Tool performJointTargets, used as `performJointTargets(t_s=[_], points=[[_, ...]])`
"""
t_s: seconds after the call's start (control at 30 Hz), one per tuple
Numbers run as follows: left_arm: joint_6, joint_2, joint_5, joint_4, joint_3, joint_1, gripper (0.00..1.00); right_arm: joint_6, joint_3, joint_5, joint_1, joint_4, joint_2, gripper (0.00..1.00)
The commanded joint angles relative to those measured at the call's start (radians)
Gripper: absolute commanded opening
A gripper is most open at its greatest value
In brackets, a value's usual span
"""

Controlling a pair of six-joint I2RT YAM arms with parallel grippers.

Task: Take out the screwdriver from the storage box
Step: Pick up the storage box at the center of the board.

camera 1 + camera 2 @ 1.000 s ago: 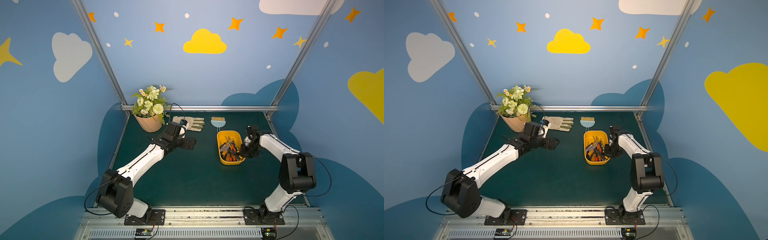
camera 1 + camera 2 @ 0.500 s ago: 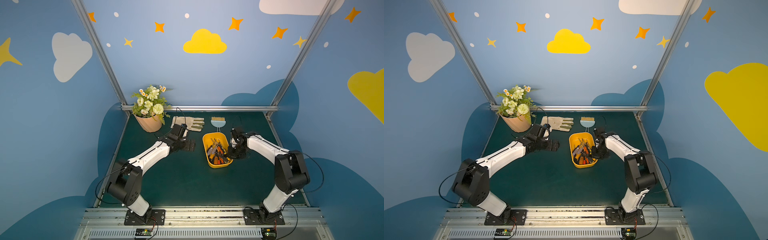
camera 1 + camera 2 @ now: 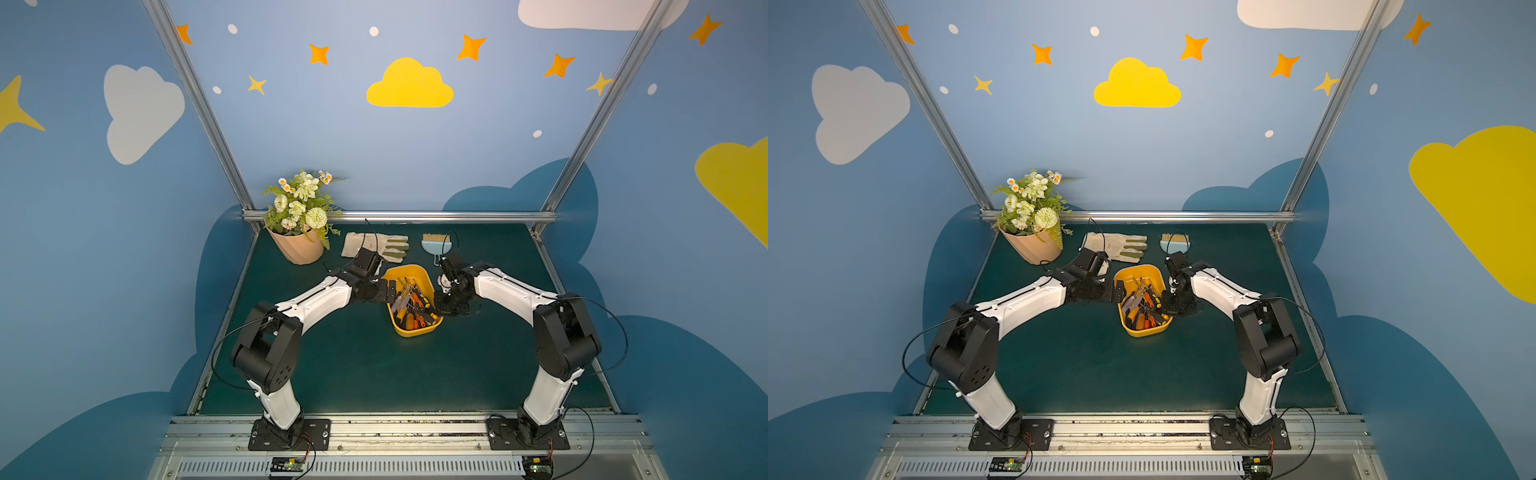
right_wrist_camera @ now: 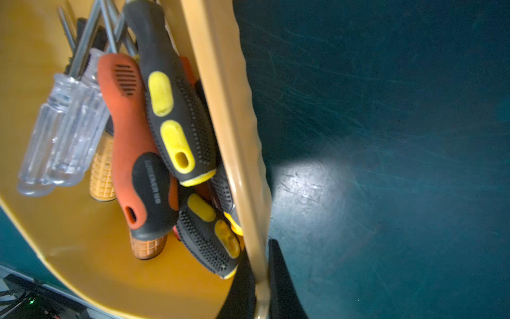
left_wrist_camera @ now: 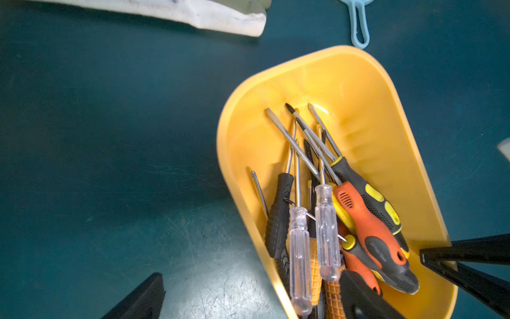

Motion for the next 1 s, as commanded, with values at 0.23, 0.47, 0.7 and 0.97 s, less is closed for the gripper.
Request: performJointTargets(t_s=[0.23,0.47,0.7,0.97], points=[[-0.032,0.067,-0.017,-0.060,0.047,-0.003,0.96,0.020,0.016,-0.066,0.077,0.030,0.045,0.00],[-0.055,0.089,-0.029,-0.069,0.050,-0.003,0.79,0.021,0.022,-0.059,0.089,0.025,0.050,0.00],[-0.061,0.106,-0.063,-0.097,0.059,-0.004,0.62,0.015,0.025,-0.053,0.090,0.016,0.050,0.00],[-0.094,0.140,-0.100,-0.141,0.080,-0.001,0.40,0.013,0.033,-0.060,0.094,0.016,0.062,0.00]])
